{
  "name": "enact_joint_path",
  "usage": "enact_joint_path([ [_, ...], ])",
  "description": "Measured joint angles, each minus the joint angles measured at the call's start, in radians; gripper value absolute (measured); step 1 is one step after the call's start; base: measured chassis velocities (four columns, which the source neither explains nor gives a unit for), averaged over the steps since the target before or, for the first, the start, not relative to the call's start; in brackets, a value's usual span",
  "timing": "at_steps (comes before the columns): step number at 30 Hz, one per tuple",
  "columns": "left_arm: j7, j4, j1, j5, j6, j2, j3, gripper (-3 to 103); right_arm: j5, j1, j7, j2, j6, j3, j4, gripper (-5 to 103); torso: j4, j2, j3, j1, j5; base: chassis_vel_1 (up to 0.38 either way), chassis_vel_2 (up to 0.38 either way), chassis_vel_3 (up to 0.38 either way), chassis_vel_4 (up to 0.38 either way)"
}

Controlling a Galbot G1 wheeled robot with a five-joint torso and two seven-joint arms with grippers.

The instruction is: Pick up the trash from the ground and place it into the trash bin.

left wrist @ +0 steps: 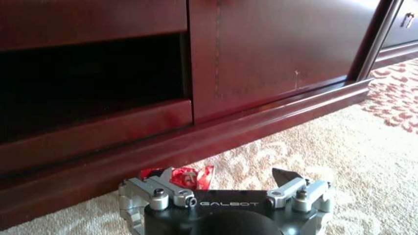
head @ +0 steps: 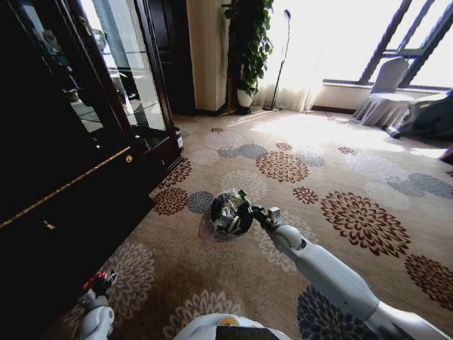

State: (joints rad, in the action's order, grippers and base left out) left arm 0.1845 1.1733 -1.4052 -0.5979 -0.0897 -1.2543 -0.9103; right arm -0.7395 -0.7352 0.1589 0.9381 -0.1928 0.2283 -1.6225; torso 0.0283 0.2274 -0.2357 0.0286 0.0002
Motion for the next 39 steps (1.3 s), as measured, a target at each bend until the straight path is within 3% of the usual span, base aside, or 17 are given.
enact_joint_path([
  [39, -0.01, -0.017, 0.013, 0.012, 0.002, 0.001, 0.009, 100, 0.0, 0.0, 0.0, 0.0, 0.0, 0.0, 0.0, 1, 0.0004, 0.0, 0.0, 0.0, 0.0005, 0.021, 0.02, -0.021, -0.024],
])
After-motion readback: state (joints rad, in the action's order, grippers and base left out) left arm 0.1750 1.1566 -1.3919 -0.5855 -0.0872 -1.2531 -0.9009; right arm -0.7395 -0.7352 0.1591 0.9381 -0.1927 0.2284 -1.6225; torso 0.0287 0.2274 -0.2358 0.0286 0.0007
